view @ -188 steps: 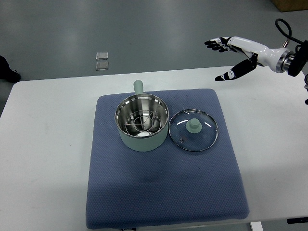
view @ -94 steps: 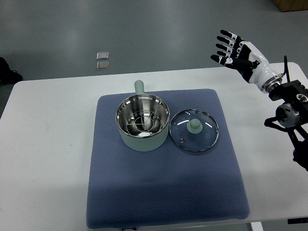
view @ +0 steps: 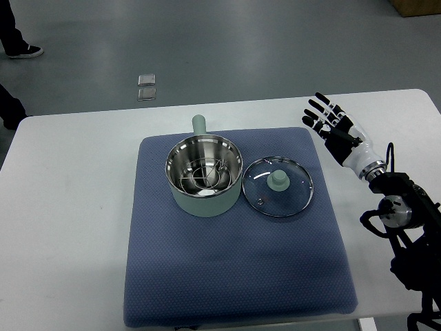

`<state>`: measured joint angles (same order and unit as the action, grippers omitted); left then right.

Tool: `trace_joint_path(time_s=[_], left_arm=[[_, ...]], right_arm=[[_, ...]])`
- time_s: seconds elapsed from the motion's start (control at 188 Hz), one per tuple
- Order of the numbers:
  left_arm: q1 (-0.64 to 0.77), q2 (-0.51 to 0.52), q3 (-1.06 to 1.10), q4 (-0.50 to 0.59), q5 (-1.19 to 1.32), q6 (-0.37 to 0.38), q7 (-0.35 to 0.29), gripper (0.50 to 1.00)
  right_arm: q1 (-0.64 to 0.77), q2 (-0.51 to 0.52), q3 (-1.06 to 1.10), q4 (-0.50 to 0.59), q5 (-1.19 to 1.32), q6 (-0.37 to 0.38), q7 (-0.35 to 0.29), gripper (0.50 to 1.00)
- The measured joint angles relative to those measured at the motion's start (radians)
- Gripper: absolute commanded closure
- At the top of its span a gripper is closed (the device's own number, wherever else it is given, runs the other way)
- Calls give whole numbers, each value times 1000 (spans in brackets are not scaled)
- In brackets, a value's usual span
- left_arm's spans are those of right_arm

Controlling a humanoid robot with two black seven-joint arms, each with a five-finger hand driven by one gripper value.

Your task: Open lid and place right of pot

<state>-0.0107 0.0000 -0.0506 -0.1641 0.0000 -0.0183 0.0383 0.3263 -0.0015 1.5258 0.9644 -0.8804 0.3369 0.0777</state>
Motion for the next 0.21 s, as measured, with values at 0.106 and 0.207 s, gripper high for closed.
trace_joint_path(time_s=[0.106,0.207], left_arm=[[0,0,0,0,0,0,0,500],[0,0,0,0,0,0,0,500]], right_arm=[[-9,1,6,-20,3,-2,2,570],[-11,2,6,-30,7,1,2,570]])
